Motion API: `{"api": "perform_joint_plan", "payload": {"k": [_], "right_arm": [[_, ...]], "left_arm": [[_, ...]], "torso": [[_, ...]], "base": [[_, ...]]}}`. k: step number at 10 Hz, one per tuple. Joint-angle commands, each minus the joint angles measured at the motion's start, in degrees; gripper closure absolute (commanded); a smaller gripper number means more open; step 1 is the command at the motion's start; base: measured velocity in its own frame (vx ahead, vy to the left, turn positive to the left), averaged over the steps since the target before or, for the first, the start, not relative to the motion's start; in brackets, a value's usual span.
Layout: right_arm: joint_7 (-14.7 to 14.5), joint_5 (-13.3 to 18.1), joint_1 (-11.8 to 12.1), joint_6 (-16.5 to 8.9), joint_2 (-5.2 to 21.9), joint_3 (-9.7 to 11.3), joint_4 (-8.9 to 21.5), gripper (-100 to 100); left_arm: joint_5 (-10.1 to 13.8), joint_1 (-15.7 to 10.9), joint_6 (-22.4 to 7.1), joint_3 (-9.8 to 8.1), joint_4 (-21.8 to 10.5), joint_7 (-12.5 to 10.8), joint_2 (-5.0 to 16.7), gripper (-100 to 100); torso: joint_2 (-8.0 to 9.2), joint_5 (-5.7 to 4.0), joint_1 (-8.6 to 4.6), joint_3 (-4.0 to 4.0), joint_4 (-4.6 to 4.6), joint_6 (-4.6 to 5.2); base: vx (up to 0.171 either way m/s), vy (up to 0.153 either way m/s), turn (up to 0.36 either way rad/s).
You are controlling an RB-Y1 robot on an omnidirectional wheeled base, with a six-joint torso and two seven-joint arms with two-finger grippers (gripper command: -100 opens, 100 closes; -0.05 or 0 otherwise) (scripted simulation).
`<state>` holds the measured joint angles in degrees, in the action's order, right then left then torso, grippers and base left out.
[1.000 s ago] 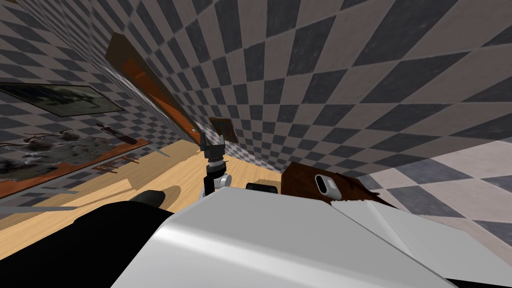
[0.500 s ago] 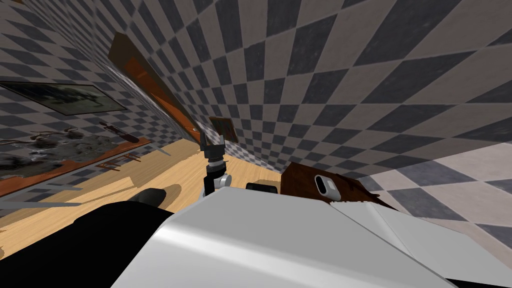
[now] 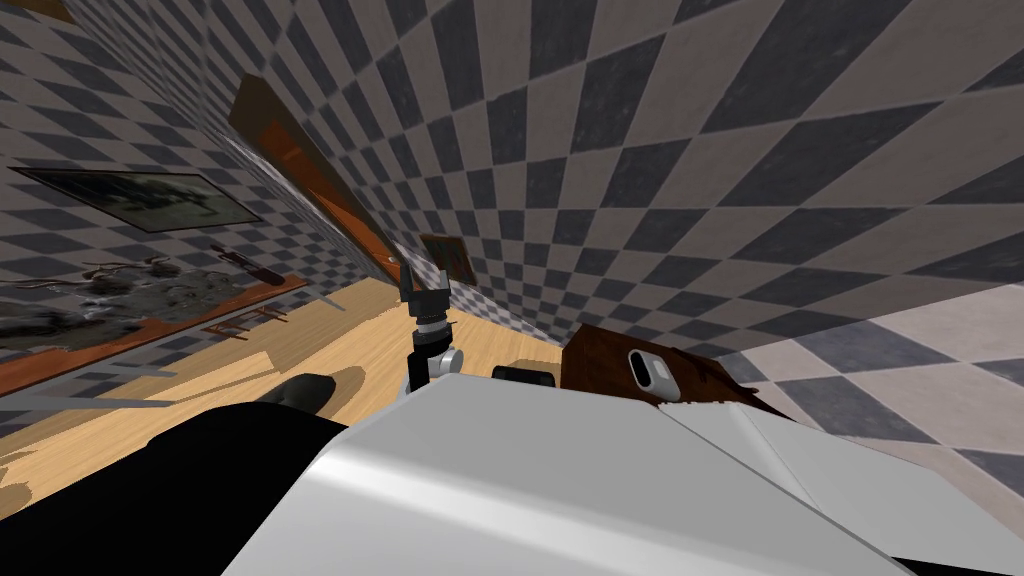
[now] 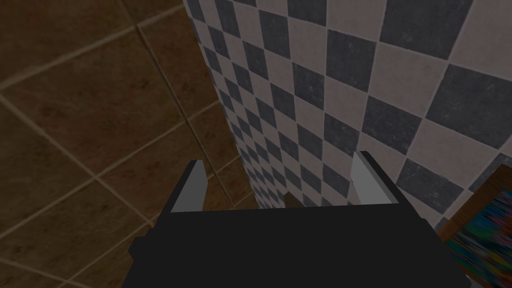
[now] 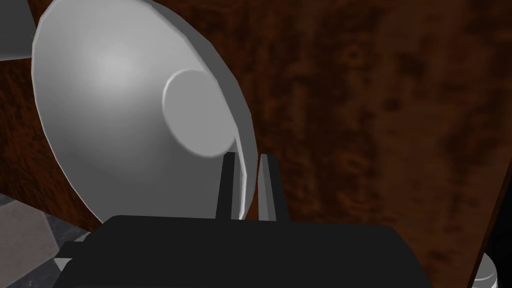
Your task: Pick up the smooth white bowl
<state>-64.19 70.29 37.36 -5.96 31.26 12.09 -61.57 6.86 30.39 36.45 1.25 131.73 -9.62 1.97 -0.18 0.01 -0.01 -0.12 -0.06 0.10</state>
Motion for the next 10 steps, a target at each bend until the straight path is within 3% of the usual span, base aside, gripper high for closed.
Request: {"api": "perform_joint_plan", "payload": {"k": [1,3,4,5,8,9,10], "right_arm": [[0.00,0.00,0.00,0.00,0.00,0.00,0.00,100],[-0.01,0.02,-0.21,0.09,-0.02,0.00,-0.24,100],[0.00,0.01,-0.23,0.09,-0.03,0.00,-0.26,0],[0.03,1.36,-0.87,0.47,-1.17,-1.09,1.40,100],[0.65,0.90,3.09,2.98,2.24,-2.69,-2.36,100],[0.50,0.06,2.63,1.90,2.25,-1.51,-2.13,100],[0.53,-0.05,2.77,1.93,2.40,-1.47,-2.24,0]], "left_arm": [[0.00,0.00,0.00,0.00,0.00,0.00,0.00,0],[0.00,0.00,0.00,0.00,0.00,0.00,0.00,0],[0.00,0.00,0.00,0.00,0.00,0.00,0.00,0],[0.00,0.00,0.00,0.00,0.00,0.00,0.00,0],[0.00,0.01,0.00,0.00,0.00,0.00,0.00,0],[0.00,0.01,0.00,0.00,0.00,0.00,0.00,0],[0.00,0.00,0.00,0.00,0.00,0.00,0.00,0]], "torso": [[0.00,0.00,0.00,0.00,0.00,0.00],[-0.11,-0.05,-0.09,-0.13,-0.15,0.15],[-0.09,-0.08,-0.17,-0.12,-0.15,0.16],[-0.07,-0.10,-0.22,-0.11,-0.15,0.17],[-0.03,-0.20,-0.40,-0.11,-0.20,0.27],[-0.05,-0.19,-0.33,-0.11,-0.18,0.24],[-0.02,-0.23,-0.41,-0.08,-0.15,0.20]], "base": [[0.000,0.001,0.019],[0.000,0.000,0.000],[0.000,0.000,0.000],[-0.001,-0.011,-0.011],[0.021,0.038,-0.072],[0.012,0.027,-0.021],[0.001,0.005,0.001]]}}
